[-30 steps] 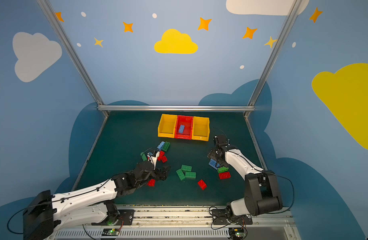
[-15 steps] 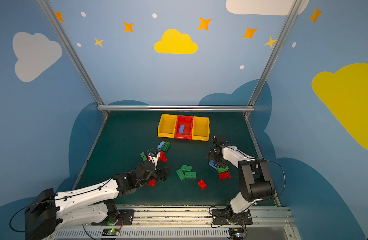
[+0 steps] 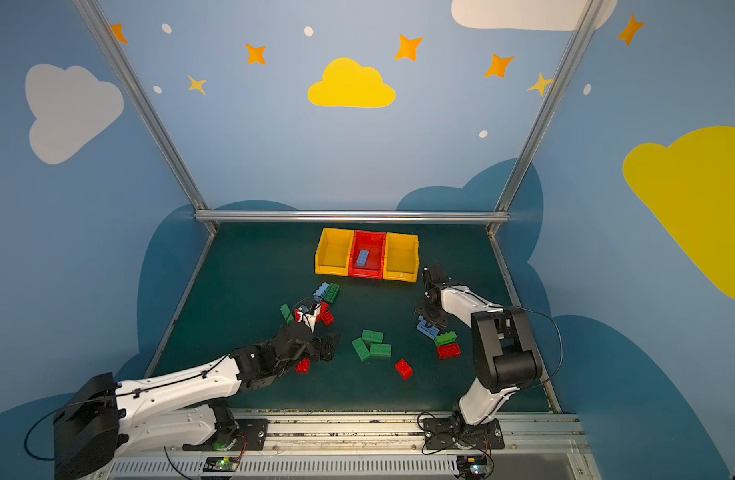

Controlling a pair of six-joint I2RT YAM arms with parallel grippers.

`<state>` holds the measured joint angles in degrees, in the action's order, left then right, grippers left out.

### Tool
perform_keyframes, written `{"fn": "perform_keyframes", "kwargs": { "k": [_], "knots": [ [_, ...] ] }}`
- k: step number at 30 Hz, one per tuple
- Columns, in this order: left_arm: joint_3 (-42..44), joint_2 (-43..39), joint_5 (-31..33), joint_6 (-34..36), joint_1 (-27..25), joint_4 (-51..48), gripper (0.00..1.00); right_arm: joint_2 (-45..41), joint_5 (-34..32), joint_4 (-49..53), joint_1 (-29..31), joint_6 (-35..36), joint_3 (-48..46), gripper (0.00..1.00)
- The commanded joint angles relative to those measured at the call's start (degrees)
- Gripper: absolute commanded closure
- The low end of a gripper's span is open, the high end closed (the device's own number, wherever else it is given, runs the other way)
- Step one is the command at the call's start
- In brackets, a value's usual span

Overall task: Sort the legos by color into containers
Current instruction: 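Carry the light-blue brick with the right gripper and drop it in the red bin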

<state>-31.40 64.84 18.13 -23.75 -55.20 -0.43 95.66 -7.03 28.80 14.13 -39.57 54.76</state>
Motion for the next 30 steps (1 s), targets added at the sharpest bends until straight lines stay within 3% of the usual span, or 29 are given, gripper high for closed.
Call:
{"fn": "perform_keyframes", "kwargs": {
  "k": [1, 7, 13, 18, 30],
  "knots": [
    [-1.37, 0.27, 1.85, 0.57, -0.11, -0.98, 0.00, 0.20, -1.49, 2.78, 1.24, 1.31, 2.44, 0.51],
    [-1.21, 0.27, 2.83, 0.45, -0.07, -1.13, 0.00, -0.94, -3.32, 7.08, 7.24, 3.39, 10.31, 0.53],
    [-1.17, 0.41, 4.29, -0.10, -0.08, -2.07, 0.00, 3.92, -0.68, 5.96, 12.86, 7.10, 22.82, 0.52],
    [-1.36, 0.59, 5.29, 0.09, 0.41, -2.88, 0.00, 12.15, 0.29, 0.93, 15.88, 12.89, 33.58, 0.52],
    [-3.91, 2.21, 6.11, -1.66, 1.41, -6.66, 0.00, 32.61, 0.40, -1.73, 16.28, 19.95, 58.84, 0.49]
  ]
}}
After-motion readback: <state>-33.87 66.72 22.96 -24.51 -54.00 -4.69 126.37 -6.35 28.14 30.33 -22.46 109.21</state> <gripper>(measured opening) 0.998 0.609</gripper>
